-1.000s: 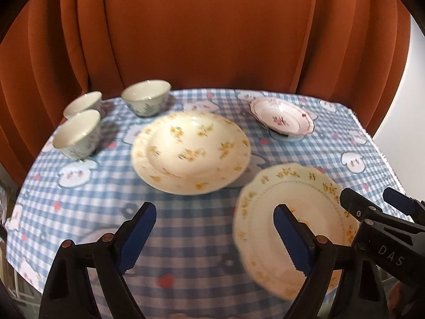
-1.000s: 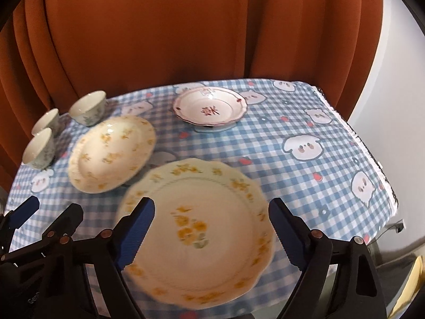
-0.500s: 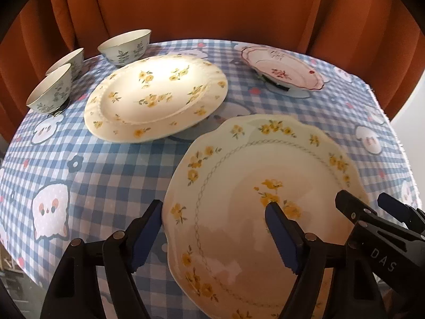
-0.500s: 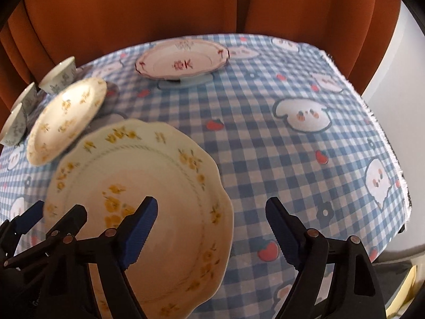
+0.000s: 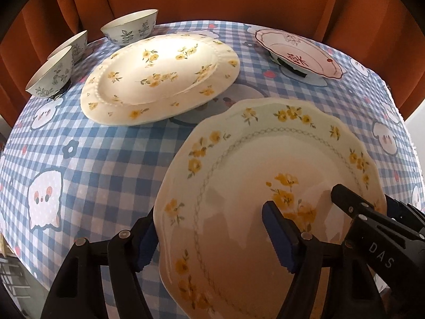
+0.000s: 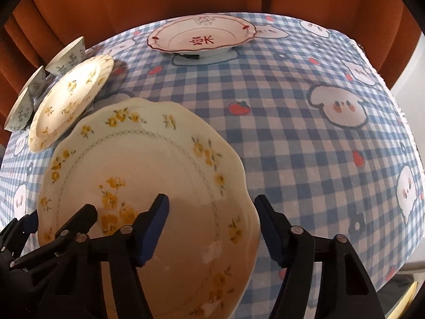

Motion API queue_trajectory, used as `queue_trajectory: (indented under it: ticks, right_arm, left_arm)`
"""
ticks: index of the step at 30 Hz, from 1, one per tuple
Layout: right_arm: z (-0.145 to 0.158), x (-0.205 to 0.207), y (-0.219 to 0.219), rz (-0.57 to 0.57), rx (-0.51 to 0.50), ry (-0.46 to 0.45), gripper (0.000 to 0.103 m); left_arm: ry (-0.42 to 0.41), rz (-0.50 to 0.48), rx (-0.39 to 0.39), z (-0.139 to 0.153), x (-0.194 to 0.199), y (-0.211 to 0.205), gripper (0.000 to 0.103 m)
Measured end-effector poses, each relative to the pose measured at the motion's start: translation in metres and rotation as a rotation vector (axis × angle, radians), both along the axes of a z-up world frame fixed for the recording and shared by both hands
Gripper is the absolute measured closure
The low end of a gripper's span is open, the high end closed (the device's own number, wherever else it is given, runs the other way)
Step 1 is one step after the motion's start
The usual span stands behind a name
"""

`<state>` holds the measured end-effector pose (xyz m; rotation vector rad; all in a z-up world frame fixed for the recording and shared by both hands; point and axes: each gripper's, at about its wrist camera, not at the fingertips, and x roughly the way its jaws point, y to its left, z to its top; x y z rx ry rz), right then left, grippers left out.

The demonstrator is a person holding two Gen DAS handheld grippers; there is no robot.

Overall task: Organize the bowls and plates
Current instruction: 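Lift the deep floral plate with both grippers toward the flat floral plate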

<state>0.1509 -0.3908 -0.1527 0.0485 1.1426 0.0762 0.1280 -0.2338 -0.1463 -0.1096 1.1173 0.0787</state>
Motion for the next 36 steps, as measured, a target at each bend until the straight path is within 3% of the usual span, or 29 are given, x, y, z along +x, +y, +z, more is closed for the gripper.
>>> queue_trajectory:
  ticks: [18, 36]
  right_arm:
    - [0.014, 0.004, 0.009, -0.009, -0.033, 0.037, 0.039]
    - [0.062, -0.019, 0.1, -0.069, -0.032, -0.052, 0.039]
  left_arm:
    - [-0.011, -0.043, -0.006, 0.018, 0.004, 0.012, 0.03]
    - [-0.06, -0.11, -0.039, 0.052, -0.011, 0.113, 0.03]
